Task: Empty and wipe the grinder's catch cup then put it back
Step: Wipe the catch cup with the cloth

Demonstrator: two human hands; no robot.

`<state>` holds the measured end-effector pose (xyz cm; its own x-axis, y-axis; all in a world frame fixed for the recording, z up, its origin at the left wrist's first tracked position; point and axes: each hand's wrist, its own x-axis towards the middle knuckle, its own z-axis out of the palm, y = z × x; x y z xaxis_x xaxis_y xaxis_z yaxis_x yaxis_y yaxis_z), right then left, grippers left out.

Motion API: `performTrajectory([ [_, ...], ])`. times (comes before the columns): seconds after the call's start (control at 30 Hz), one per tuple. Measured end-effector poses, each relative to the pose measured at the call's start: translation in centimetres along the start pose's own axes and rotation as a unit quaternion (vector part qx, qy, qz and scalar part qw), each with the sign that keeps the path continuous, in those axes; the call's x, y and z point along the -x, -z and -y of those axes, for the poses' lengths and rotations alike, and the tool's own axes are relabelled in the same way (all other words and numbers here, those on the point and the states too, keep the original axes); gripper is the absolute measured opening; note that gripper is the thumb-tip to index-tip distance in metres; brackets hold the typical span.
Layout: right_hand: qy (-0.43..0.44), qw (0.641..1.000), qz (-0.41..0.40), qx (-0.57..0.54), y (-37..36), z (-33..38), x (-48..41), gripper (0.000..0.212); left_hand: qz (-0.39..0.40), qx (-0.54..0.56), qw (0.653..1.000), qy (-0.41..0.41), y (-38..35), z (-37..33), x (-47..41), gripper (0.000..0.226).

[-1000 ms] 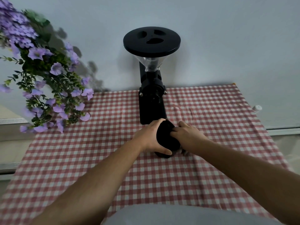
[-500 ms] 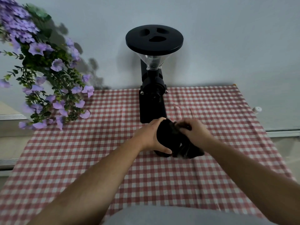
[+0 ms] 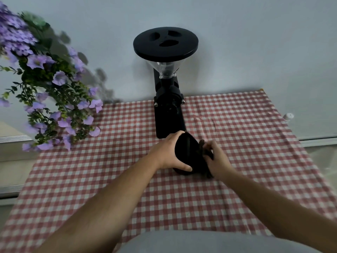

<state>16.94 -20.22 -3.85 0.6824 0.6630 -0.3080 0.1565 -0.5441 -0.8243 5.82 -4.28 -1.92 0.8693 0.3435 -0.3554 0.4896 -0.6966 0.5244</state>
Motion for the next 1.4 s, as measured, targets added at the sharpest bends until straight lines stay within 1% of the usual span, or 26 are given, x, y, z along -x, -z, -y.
performTrajectory([
  [0.07,-0.045,0.998,0.017,-0.030,-0.5,-1.5,0.4,0.019,0.011,0.006,1.000,0.006,0.1,0.2,-0.2,0.125],
  [0.13,-0.087,0.994,0.017,-0.070,0.6,-1.4,-0.8,0.020,0.027,0.007,0.999,0.014,0.4,0.3,-0.5,0.125],
  [0.2,-0.091,0.986,-0.013,-0.136,1.8,-0.1,-2.4,0.022,0.052,0.007,0.998,0.022,0.9,0.3,-0.7,0.124],
  [0.27,-0.068,0.980,-0.037,-0.182,1.8,0.8,-2.5,0.020,0.086,0.000,0.996,0.024,1.8,-0.1,-1.0,0.123],
  [0.3,-0.062,0.985,-0.033,-0.155,1.3,0.6,-2.0,0.021,0.104,-0.008,0.994,0.025,2.3,-0.2,-1.0,0.124],
  [0.37,-0.072,0.996,0.003,-0.044,-0.2,-0.9,-0.7,0.024,0.134,-0.028,0.990,0.027,3.1,-0.1,-1.1,0.128],
  [0.4,-0.079,0.997,0.018,-0.006,-0.5,-1.9,-0.1,0.026,0.144,-0.037,0.988,0.028,3.4,-0.1,-1.1,0.131],
  [0.47,-0.075,0.997,0.028,0.000,-0.1,-2.5,-0.4,0.027,0.154,-0.048,0.986,0.031,3.5,-0.2,-1.1,0.133],
  [0.57,-0.027,0.997,0.003,-0.073,1.8,0.1,-2.0,0.025,0.135,-0.049,0.988,0.052,2.8,-0.4,-0.4,0.134],
  [0.63,0.003,0.993,-0.004,-0.119,1.9,1.5,-2.2,0.024,0.080,-0.071,0.992,0.062,1.3,-1.1,0.3,0.140],
  [0.7,0.000,0.995,0.016,-0.099,0.6,0.8,-1.1,0.029,0.021,-0.103,0.991,0.078,-0.2,-1.7,0.7,0.144],
  [0.77,-0.018,0.998,0.033,-0.057,-0.7,-0.9,0.5,0.033,-0.007,-0.124,0.989,0.080,-1.0,-2.0,0.7,0.142],
  [0.83,-0.032,0.998,0.048,-0.030,-0.2,-1.7,0.7,0.035,0.003,-0.121,0.990,0.067,-0.5,-1.9,0.6,0.138],
  [0.9,-0.030,0.998,0.062,-0.015,1.0,-1.0,-0.4,0.035,0.029,-0.117,0.991,0.065,0.4,-1.8,0.5,0.137],
  [1.0,-0.014,0.997,0.026,-0.078,1.1,0.3,-1.0,0.031,0.046,-0.115,0.989,0.083,1.1,-2.2,0.6,0.137],
  [1.03,-0.011,0.996,0.014,-0.082,0.6,0.1,-0.4,0.031,0.049,-0.120,0.988,0.086,1.1,-2.4,0.7,0.137],
  [1.07,-0.005,0.998,0.014,-0.068,0.0,-0.5,0.3,0.031,0.051,-0.125,0.987,0.086,1.1,-2.4,0.7,0.138],
  [1.1,-0.002,0.999,0.029,-0.039,-0.4,-1.4,1.1,0.033,0.053,-0.128,0.987,0.085,1.0,-2.4,0.8,0.138],
  [1.17,-0.013,0.995,0.096,0.040,-0.3,-3.0,1.8,0.035,0.057,-0.133,0.986,0.082,1.0,-2.3,0.9,0.137],
  [1.2,-0.016,0.990,0.115,0.077,0.2,-3.2,1.4,0.033,0.057,-0.136,0.986,0.079,1.1,-2.3,0.9,0.137],
  [1.23,-0.013,0.990,0.114,0.088,0.9,-2.9,0.8,0.030,0.055,-0.141,0.986,0.076,1.1,-2.4,0.9,0.137],
  [1.27,-0.011,0.993,0.094,0.073,1.5,-2.4,0.2,0.029,0.052,-0.144,0.985,0.073,1.1,-2.4,0.9,0.137],
  [1.37,-0.011,0.998,0.000,-0.068,1.6,-0.4,-0.2,0.031,0.046,-0.163,0.983,0.069,1.0,-2.4,1.0,0.137],
  [1.4,-0.014,0.996,-0.003,-0.093,1.2,-0.4,0.3,0.032,0.046,-0.174,0.982,0.065,1.1,-2.2,1.0,0.137],
])
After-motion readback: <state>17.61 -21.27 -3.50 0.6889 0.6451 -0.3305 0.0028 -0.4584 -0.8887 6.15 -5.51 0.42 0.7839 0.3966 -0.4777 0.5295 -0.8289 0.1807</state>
